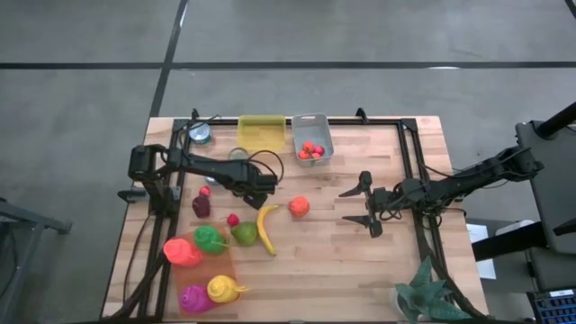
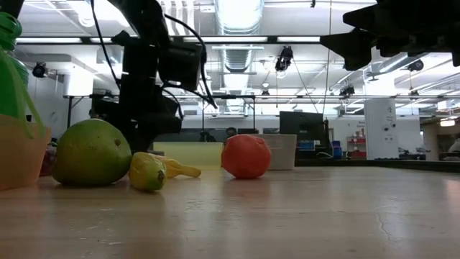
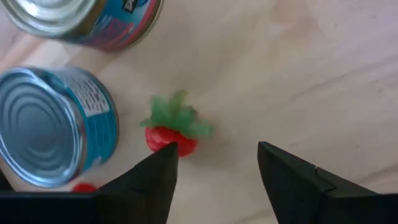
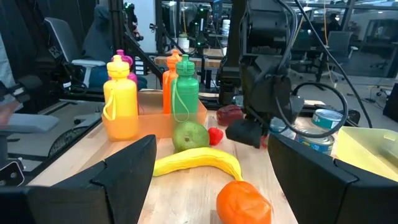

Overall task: Pick & Place Food Item
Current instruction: Put the red strawberry into the gray bin

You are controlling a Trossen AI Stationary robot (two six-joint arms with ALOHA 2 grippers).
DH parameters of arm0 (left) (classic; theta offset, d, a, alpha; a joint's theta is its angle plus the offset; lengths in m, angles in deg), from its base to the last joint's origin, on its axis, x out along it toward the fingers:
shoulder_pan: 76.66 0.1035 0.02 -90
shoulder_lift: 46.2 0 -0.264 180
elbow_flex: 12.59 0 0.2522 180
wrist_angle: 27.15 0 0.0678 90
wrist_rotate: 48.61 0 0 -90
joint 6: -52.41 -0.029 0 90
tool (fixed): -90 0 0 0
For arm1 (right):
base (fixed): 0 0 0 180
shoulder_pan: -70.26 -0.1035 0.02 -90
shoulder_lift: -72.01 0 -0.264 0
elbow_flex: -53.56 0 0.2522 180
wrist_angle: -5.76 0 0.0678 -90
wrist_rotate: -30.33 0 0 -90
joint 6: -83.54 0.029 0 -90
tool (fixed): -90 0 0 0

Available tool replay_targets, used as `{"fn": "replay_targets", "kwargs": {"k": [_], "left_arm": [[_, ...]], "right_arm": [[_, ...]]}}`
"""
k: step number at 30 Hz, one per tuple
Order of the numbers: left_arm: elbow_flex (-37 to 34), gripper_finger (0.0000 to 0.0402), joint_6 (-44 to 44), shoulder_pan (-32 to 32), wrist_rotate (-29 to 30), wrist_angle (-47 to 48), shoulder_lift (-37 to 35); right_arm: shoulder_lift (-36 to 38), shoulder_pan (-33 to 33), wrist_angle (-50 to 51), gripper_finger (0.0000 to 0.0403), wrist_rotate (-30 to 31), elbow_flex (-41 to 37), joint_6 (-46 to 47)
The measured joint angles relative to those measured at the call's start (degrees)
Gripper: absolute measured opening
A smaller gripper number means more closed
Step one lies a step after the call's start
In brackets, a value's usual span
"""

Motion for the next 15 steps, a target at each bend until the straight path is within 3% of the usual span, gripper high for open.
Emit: {"fn": "replay_targets", "kwargs": {"k": [8, 15], "left_arm": [[-0.3, 0.0220, -5.1, 0.0, 3.0, -3.3, 0.0], [-0.3, 0.0220, -7.0, 0.0, 2.1, -5.9, -1.0]], "right_arm": [[0.0, 0.0, 0.0, 0.0306, 0.0, 0.0, 0.0], [0.0, 0.0, 0.0, 0.0306, 0.0, 0.0, 0.0]]}}
